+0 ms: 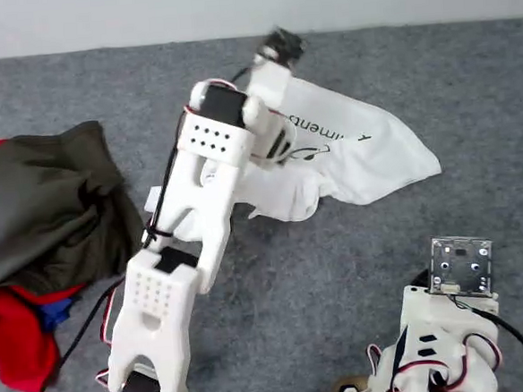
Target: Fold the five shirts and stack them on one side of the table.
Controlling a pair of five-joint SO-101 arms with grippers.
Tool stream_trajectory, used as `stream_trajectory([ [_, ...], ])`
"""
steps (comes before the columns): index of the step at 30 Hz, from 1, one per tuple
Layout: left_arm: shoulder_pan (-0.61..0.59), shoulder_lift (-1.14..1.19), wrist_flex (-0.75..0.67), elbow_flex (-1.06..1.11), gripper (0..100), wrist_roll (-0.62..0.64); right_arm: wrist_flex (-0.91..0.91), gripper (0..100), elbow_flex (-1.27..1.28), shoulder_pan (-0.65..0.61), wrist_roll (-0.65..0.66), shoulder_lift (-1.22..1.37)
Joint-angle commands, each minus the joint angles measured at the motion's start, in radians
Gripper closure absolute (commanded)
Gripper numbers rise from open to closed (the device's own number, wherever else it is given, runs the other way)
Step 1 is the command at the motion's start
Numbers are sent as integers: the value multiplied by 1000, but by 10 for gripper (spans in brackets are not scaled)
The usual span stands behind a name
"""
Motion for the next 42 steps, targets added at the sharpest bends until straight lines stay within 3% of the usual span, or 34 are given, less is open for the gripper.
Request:
stream_trajectory([
  [1, 15, -112, 0, 214, 760, -55, -5, 987, -3, 10, 14, 12],
  [9, -14, 3, -130, 309, 713, -97, -7, 987, 2, 7, 14, 12],
  [15, -28, 198, -152, 173, 713, -89, -7, 987, 2, 7, 14, 12],
  [20, -23, 321, -51, -30, 722, -84, -7, 987, 2, 7, 14, 12],
  [27, -12, 439, 20, -179, 989, -103, -7, 987, 2, 7, 14, 12],
  [35, -11, 181, 23, -125, 988, -43, -7, 989, 0, 8, 14, 12],
  [42, -11, -232, 21, 243, 988, -46, -5, 991, -3, 10, -14, 19],
])
